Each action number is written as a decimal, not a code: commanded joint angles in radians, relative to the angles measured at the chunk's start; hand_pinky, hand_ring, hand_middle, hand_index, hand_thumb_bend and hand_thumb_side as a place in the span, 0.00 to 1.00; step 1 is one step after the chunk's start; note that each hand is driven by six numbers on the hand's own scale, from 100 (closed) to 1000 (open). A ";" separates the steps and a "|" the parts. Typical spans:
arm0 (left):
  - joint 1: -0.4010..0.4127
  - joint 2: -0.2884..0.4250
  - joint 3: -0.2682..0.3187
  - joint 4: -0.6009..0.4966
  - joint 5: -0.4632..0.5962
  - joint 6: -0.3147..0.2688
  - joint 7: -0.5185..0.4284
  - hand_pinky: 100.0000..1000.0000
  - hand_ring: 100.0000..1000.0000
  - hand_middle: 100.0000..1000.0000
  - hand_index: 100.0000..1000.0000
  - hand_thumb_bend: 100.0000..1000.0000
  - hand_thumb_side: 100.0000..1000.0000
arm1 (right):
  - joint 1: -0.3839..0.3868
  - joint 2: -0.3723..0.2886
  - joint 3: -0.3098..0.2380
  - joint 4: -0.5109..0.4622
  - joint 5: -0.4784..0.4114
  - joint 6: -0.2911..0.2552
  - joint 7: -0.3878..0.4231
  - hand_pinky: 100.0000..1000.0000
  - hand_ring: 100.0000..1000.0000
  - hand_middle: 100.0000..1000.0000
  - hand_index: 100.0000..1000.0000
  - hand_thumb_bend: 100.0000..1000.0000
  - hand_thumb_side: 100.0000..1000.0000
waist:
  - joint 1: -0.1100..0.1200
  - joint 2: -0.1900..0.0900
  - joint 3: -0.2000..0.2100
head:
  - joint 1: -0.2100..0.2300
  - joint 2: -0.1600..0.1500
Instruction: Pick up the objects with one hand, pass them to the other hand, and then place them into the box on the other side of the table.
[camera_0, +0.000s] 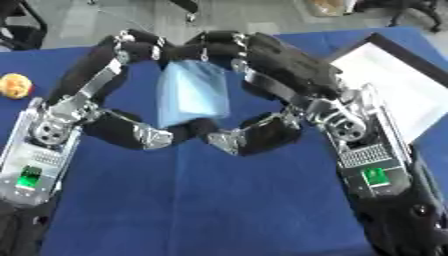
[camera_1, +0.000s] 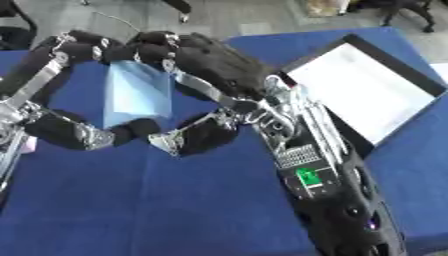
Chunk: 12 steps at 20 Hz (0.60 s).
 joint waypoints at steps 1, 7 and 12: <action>-0.013 0.023 0.002 -0.033 -0.014 -0.013 -0.018 0.79 0.50 0.48 0.66 0.61 0.41 | -0.009 -0.005 -0.006 -0.002 -0.002 0.015 -0.018 0.70 0.56 0.16 0.58 0.00 0.00 | -0.006 -0.014 -0.002 | -0.005 -0.002; -0.011 0.042 0.000 -0.027 -0.047 -0.025 -0.052 0.80 0.54 0.54 0.71 0.69 0.46 | -0.008 -0.005 -0.007 0.009 -0.030 0.028 -0.063 0.68 0.55 0.11 0.47 0.00 0.00 | -0.004 -0.014 -0.003 | -0.007 -0.002; -0.017 0.086 -0.008 -0.022 -0.093 -0.048 -0.095 0.82 0.61 0.64 0.80 0.88 0.51 | -0.010 -0.004 -0.015 0.009 -0.043 0.037 -0.102 0.67 0.54 0.09 0.42 0.00 0.00 | -0.003 -0.015 -0.005 | -0.010 -0.002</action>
